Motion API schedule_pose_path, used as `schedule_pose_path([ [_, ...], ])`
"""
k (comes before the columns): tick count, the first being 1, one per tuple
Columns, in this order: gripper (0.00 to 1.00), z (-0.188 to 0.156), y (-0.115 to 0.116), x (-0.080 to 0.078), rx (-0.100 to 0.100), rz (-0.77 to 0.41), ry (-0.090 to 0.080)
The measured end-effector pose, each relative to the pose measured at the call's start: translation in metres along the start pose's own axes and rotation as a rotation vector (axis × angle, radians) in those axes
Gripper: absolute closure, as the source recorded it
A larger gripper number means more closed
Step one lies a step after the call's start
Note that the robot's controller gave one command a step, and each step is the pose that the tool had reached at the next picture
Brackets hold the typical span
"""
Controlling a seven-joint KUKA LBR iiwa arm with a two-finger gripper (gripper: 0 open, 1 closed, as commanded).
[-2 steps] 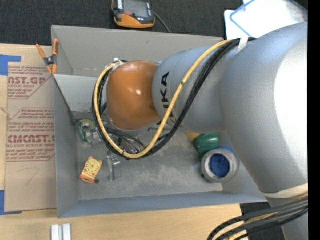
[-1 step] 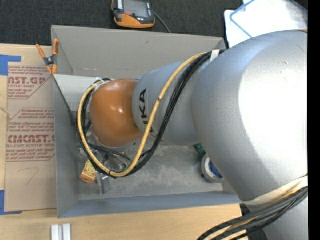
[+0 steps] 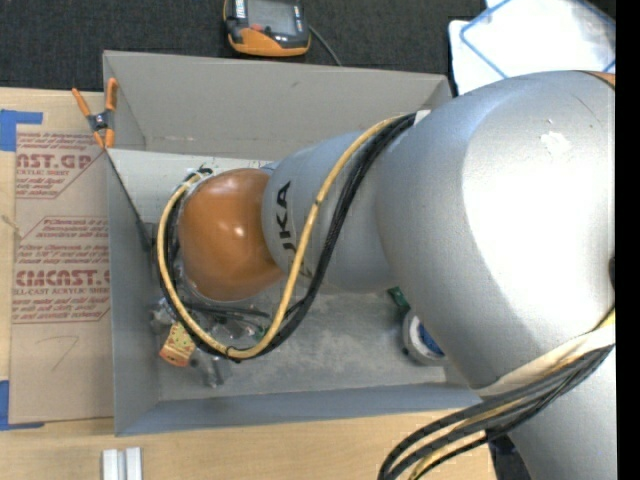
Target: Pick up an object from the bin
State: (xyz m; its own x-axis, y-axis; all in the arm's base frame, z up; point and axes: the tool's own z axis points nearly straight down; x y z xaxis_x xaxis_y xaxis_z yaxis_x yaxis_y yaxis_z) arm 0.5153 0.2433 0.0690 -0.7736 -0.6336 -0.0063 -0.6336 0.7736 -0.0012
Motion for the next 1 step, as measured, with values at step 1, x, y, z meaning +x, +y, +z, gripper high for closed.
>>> schedule_pose_path([
  [1, 1.00, -0.0014, -0.0090, 0.0120, -0.006, 0.285, 0.007],
])
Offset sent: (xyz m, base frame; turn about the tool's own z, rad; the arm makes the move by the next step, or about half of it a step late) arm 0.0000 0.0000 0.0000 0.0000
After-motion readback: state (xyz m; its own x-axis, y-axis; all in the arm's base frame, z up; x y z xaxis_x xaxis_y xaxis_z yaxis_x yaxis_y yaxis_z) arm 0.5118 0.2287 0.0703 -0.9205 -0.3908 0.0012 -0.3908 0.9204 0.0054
